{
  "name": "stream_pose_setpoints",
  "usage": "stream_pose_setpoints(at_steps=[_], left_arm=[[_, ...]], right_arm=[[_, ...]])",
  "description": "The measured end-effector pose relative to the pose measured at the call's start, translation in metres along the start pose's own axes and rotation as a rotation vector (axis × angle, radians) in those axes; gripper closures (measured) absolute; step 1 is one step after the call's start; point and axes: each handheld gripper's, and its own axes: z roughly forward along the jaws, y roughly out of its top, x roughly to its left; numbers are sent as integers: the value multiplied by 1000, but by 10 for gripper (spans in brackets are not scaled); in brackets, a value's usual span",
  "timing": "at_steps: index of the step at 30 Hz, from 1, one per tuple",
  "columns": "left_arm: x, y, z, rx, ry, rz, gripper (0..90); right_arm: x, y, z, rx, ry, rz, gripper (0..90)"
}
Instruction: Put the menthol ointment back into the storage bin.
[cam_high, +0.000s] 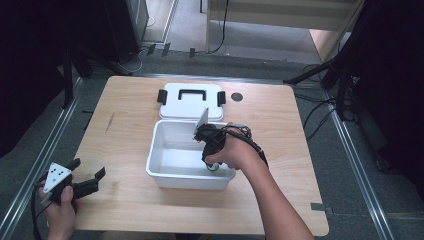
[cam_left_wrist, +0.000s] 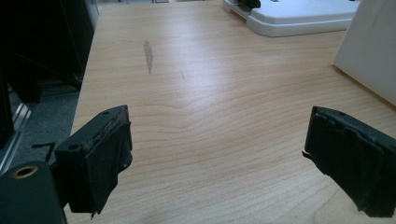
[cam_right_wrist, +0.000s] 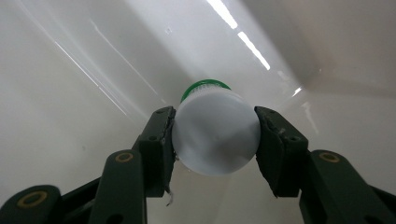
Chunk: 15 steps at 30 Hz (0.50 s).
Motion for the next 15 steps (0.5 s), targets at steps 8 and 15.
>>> stream_pose_setpoints(at_steps=[8, 15], left_arm=[[0, 0, 0, 2, 1, 0, 82], [0, 0, 0, 2, 1, 1, 82]], right_arm=[[0, 0, 8, -1, 5, 1, 517], [1, 0, 13, 4, 5, -2, 516]])
